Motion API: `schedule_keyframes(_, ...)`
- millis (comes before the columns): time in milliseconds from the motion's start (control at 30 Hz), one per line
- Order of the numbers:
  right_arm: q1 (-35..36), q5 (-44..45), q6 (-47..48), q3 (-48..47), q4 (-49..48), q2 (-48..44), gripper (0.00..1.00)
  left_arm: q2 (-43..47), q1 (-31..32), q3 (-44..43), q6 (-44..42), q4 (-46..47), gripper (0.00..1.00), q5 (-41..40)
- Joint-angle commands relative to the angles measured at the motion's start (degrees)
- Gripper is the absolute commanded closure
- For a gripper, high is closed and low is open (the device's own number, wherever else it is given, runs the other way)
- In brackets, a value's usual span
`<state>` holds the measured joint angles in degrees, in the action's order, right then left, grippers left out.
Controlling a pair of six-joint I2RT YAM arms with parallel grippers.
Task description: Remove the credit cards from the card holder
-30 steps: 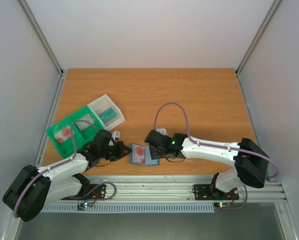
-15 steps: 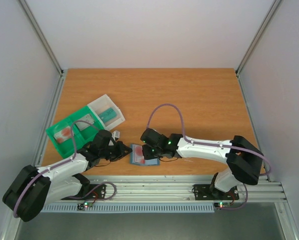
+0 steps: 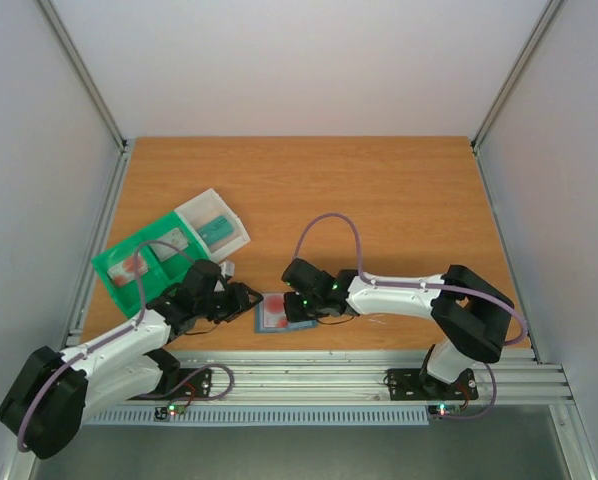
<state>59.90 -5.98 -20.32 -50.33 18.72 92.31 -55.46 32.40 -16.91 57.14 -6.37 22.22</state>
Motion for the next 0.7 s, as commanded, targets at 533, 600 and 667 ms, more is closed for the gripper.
schedule_keyframes(533,-4.68,-5.29,-2.77,5.59,-8.57,3.09,0.86,-10.11,0.16,1.21,-1.65,11.08,0.92,3.0)
schedule_keyframes(600,-5.47,-5.54,-2.91,6.58,-9.37,2.78,0.86,-10.55,0.2,1.47,-2.06,11.0,0.92,2.53)
schedule_keyframes(667,-6.07,-6.15,-3.13,7.29,-10.25,2.3,0.86,-11.15,0.2,1.74,-2.27,11.09,0.93,2.26)
